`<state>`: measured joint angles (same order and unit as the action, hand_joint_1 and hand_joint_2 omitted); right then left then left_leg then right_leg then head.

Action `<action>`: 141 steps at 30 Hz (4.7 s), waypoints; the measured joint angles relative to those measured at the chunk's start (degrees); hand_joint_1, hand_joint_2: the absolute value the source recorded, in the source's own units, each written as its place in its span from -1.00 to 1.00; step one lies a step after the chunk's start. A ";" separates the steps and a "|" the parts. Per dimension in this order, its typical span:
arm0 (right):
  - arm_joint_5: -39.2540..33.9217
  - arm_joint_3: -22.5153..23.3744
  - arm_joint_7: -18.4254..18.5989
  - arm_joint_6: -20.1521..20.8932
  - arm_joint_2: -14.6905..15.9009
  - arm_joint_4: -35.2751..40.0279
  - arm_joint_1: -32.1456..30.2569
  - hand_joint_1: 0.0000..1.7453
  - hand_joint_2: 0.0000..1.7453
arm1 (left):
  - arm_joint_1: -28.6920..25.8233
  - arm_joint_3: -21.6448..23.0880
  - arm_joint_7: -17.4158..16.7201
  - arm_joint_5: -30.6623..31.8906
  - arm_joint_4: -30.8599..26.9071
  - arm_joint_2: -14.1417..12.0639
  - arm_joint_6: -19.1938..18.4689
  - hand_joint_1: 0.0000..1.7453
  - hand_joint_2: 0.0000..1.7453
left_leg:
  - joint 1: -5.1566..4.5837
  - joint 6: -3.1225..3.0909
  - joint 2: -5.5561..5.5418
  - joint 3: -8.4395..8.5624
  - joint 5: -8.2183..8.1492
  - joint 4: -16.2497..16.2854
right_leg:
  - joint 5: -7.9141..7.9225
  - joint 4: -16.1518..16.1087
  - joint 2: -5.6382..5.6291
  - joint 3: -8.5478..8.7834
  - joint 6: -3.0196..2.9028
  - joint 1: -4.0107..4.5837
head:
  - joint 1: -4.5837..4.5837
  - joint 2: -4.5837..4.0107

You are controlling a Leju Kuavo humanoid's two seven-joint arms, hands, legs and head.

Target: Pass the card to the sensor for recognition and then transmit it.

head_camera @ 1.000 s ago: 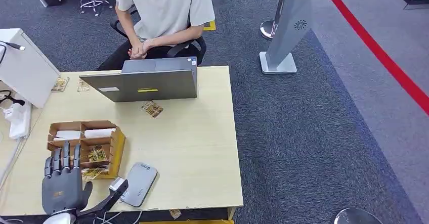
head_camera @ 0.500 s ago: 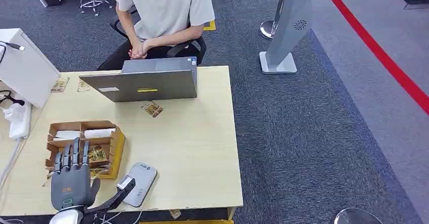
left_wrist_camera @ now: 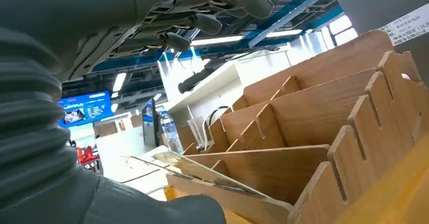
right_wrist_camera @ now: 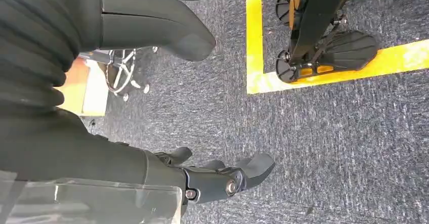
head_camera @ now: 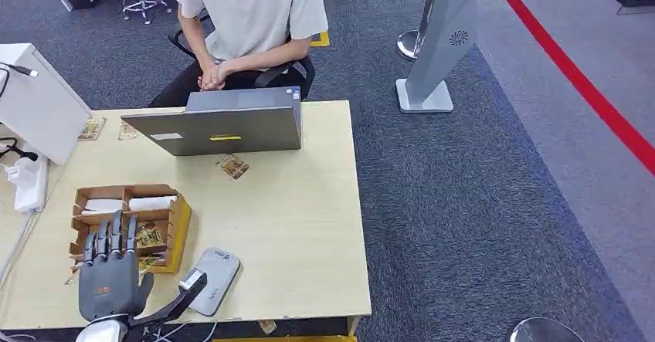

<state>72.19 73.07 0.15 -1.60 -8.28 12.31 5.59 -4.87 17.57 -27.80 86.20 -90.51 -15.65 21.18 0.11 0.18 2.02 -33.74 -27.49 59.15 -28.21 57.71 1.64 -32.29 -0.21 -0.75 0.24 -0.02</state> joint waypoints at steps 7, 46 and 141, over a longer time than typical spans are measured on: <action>0.00 0.00 0.00 0.00 0.00 0.00 0.00 -1.00 1.00 | -0.02 0.00 0.00 0.00 0.00 0.00 0.00 -1.00 1.00 | 0.00 0.00 0.00 0.00 0.00 0.00 | 0.00 0.00 0.00 0.00 0.00 0.00 | 0.00 0.00; 0.07 0.00 0.20 0.00 0.00 0.00 -0.01 -1.00 1.00 | -1.03 -1.64 1.25 0.00 0.02 0.92 -0.26 -1.00 1.00 | 0.00 0.00 0.00 0.00 0.00 0.00 | 0.00 0.00 0.00 0.00 0.00 0.00 | 0.00 0.00; 5.84 -4.11 -0.94 2.99 0.02 0.00 0.13 -1.00 1.00 | 32.66 -3.69 4.56 0.00 -5.33 -0.01 -16.83 1.00 1.00 | 0.04 0.10 -0.03 0.02 0.16 0.05 | 0.16 0.03 0.02 -0.03 -0.11 0.02 | 0.00 0.00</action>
<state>78.03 68.96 -0.79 1.40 -8.26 12.31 5.72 27.79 13.88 -23.24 86.20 -95.84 -15.66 4.35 0.15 0.28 1.99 -33.72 -27.33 59.20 -28.05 57.74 1.65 -32.32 -0.32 -0.72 0.24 -0.02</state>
